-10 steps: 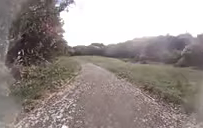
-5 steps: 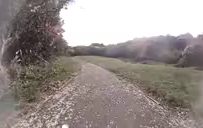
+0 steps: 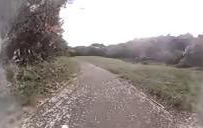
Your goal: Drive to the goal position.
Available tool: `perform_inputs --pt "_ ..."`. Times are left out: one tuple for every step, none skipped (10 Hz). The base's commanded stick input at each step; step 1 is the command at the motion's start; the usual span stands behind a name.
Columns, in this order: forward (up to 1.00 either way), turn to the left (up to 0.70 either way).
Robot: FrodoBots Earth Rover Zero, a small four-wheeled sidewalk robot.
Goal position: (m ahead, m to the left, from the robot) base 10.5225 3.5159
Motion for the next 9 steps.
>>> perform_inputs --pt "0.30 0.00" --pt "0.30 0.00" --pt "0.30 0.00" --pt "0.30 0.00" --pt "0.30 0.00" --pt "0.30 0.00" --pt "0.30 0.00" --pt "0.30 0.00" --pt "0.30 0.00"
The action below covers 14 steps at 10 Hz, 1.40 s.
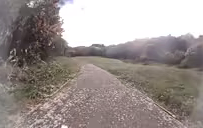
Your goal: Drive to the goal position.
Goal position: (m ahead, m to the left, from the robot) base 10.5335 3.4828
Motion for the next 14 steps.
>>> perform_inputs --pt "0.30 0.00" --pt "0.30 0.00" --pt "0.30 0.00" --pt "0.30 0.00" --pt "0.30 0.00" --pt "0.30 0.00" --pt "0.30 0.00" --pt "0.30 0.00" --pt "0.30 0.00" --pt "0.30 0.00" --pt "0.30 0.00" --pt "0.30 0.00" --pt "0.30 0.00" --pt "0.30 0.00"
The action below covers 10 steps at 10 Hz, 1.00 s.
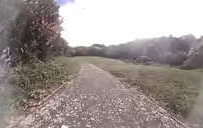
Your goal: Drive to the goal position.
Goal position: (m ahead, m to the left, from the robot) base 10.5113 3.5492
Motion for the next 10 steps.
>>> perform_inputs --pt "0.30 0.00" --pt "0.30 0.00" --pt "0.30 0.00" --pt "0.30 0.00" --pt "0.30 0.00" --pt "0.30 0.00" --pt "0.30 0.02" --pt "0.30 0.49" --pt "0.30 0.75" --pt "0.30 0.75"
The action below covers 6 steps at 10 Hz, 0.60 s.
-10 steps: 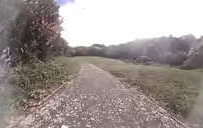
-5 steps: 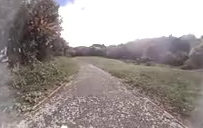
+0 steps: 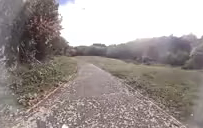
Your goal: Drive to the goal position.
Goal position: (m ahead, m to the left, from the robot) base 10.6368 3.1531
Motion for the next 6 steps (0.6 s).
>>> perform_inputs --pt "0.30 0.75" --pt "0.30 0.58" --pt "0.30 0.08" --pt "0.30 0.00" --pt "0.30 0.00" --pt "0.30 0.00"
